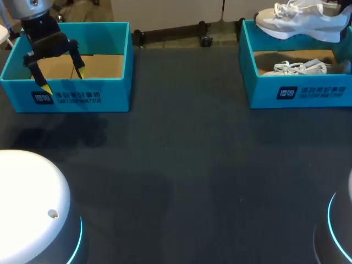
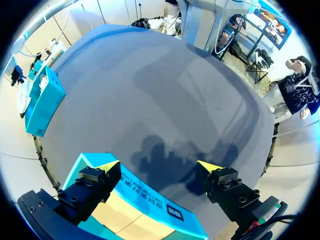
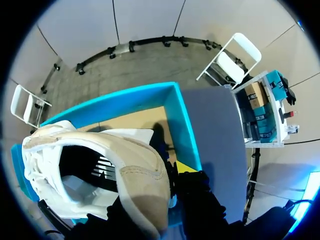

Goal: Take the shoe out of the shoebox, open the shoe tongue, remove and reinsert the insole, then place the shoe into the shoebox

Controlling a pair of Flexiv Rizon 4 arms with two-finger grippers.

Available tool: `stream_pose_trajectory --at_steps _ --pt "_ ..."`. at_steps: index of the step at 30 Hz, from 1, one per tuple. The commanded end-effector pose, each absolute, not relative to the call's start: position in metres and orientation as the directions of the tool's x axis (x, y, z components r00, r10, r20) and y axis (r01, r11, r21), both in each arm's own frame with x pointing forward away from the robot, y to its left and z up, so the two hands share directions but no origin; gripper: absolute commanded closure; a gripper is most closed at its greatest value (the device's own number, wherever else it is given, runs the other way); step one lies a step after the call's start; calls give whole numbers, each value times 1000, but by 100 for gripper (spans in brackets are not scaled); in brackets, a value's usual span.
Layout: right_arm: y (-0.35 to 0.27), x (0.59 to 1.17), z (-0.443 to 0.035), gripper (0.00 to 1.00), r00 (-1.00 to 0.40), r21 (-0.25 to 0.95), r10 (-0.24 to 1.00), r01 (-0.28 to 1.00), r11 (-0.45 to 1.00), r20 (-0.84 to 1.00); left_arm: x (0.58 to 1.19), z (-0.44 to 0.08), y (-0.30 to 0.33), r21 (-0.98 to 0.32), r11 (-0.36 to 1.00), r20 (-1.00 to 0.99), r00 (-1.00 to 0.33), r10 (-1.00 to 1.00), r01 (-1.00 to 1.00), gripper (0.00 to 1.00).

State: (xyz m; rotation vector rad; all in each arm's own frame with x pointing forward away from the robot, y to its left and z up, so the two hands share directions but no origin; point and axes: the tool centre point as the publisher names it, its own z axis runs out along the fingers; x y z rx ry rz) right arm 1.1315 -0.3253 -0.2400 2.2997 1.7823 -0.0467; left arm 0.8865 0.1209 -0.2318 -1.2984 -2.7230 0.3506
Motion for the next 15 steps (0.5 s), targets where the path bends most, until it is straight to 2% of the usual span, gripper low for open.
stream_pose_trajectory --at_steps 1,15 --pt "-324 1125 -244 100 253 182 955 957 -224 -153 887 -231 121 -249 609 -2 -629 777 753 0" --pt "-318 1103 -256 100 248 177 958 959 -222 -147 887 -231 121 -249 609 -2 -629 777 753 0"
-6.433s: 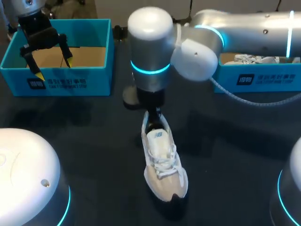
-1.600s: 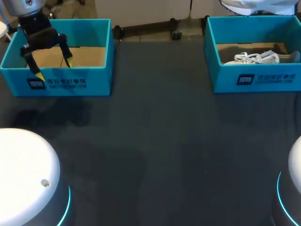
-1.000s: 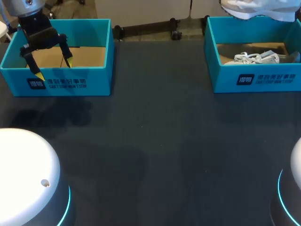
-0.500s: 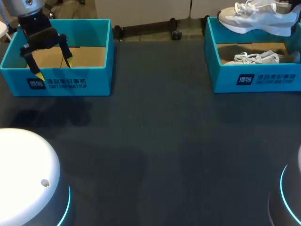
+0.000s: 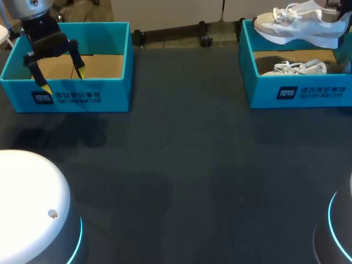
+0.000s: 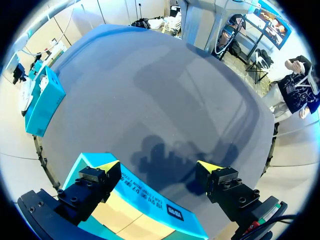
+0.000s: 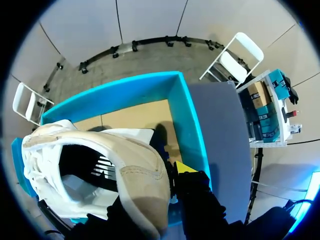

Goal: Take the shoe out of the shoebox, open the shoe tongue, remove and reinsert the insole, then place the shoe into the shoebox

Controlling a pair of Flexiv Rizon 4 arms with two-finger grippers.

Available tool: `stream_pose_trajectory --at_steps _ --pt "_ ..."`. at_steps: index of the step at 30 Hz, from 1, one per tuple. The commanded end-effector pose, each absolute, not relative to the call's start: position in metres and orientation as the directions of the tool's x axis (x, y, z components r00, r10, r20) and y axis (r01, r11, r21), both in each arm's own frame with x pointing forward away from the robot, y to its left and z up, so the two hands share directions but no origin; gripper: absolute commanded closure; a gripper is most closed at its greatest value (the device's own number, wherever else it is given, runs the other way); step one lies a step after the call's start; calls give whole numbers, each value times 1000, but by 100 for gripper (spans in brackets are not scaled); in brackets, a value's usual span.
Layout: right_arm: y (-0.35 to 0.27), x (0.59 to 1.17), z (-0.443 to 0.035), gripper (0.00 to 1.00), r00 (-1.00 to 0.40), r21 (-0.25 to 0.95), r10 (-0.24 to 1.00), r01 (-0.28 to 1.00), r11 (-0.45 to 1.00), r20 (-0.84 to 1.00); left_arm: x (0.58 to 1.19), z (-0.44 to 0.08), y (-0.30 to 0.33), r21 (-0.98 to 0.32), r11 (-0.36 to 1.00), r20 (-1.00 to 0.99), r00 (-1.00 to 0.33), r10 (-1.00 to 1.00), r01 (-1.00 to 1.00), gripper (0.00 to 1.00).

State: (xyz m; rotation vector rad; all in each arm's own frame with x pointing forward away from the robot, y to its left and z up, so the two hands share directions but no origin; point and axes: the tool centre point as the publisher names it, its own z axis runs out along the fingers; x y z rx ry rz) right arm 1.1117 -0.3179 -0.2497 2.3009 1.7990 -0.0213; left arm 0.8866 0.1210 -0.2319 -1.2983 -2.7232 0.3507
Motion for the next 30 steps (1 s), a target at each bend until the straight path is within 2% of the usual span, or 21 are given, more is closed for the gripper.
stream_pose_trajectory --at_steps 1,14,30 --pt "-318 1103 -257 100 247 176 958 959 -221 -148 887 -231 121 -249 609 -2 -629 777 753 0" --pt "-323 1101 -272 100 235 179 958 962 -205 -165 887 -231 121 -249 609 -2 -629 777 753 0" --pt "-334 1130 -281 100 204 212 964 963 -166 -173 887 -231 121 -249 609 -2 -629 777 753 0"
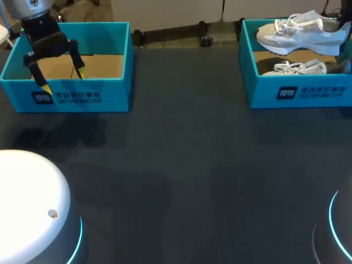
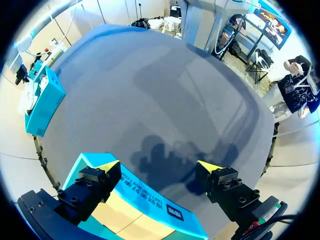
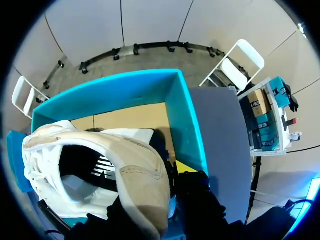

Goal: Take the shoe out of the shoebox, open the shoe tongue, remove and reinsert the insole, then place the shoe into the shoebox

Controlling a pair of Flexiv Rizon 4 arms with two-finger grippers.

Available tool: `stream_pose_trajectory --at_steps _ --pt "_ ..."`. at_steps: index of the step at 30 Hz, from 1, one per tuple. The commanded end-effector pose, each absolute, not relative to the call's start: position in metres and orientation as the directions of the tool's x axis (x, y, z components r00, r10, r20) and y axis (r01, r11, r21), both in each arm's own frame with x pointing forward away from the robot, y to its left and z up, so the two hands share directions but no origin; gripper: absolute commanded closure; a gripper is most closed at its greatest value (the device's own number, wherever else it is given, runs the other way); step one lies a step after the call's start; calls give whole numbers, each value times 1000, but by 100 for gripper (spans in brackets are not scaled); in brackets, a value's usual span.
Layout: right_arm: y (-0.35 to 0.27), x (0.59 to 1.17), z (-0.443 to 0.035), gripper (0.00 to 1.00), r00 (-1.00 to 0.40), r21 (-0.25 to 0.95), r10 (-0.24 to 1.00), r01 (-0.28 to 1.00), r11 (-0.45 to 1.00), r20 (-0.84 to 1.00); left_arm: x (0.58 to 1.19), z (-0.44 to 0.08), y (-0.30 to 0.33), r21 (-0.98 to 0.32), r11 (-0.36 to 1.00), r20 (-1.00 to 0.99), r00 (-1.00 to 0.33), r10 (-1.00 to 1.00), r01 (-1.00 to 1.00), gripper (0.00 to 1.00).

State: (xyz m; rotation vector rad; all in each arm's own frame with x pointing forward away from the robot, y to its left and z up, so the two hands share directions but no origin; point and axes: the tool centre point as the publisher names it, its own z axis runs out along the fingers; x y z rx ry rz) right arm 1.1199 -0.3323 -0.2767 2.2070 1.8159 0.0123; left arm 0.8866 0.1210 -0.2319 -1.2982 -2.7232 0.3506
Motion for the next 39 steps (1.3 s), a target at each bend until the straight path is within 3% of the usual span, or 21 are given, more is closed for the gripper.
stream_pose_trajectory --at_steps 1,39 --pt "-334 1133 -283 100 200 213 964 964 -161 -177 887 -231 121 -249 609 -2 -629 777 753 0" --pt "-336 1150 -340 100 206 205 959 965 -165 -197 887 -231 121 -249 609 -2 -629 777 753 0"
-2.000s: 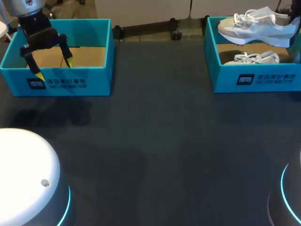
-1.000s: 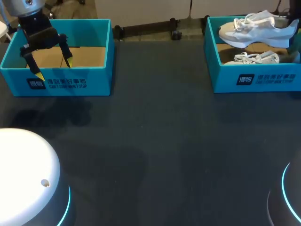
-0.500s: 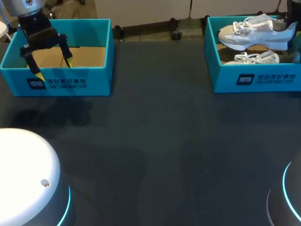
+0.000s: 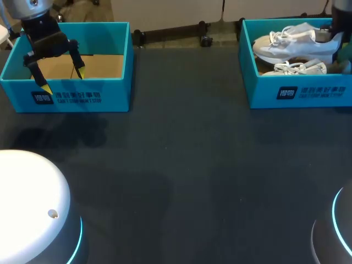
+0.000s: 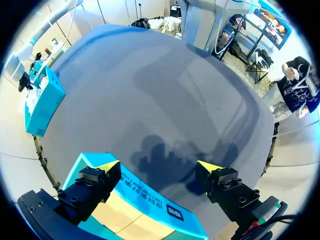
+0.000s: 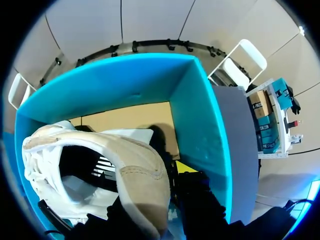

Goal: Take the shoe out of the shoebox, open the shoe tongue, remove and reinsert the insole, then place the shoe into the shoebox

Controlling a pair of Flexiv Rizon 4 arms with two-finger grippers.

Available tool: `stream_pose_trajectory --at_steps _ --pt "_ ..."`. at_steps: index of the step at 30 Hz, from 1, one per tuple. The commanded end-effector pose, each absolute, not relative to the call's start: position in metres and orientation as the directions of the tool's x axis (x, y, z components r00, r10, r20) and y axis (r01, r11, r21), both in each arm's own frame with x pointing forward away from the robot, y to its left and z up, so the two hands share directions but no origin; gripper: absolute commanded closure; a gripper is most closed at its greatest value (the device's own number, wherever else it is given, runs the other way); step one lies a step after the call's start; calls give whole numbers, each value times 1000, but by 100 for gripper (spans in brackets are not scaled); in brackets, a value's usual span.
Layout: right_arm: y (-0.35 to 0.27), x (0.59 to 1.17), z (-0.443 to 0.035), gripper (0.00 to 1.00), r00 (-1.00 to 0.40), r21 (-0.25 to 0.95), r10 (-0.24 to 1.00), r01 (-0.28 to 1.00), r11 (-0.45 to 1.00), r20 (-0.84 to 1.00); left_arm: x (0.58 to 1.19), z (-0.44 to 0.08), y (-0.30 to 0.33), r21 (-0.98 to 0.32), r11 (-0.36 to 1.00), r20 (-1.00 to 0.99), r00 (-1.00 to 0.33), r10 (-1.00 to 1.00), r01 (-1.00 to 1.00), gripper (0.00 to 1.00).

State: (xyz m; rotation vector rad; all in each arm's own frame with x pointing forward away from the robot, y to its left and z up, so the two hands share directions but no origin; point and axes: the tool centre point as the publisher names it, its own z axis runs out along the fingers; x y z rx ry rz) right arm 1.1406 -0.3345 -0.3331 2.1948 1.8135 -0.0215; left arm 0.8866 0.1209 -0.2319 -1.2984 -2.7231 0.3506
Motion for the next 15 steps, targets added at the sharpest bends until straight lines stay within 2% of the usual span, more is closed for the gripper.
stream_pose_trajectory --at_steps 1,15 --pt "-336 1151 -341 100 207 205 958 965 -166 -197 887 -231 121 -249 609 -2 -629 777 753 0" --pt "-341 1154 -360 100 196 188 965 969 -163 -174 887 -231 121 -249 609 -2 -629 777 753 0"
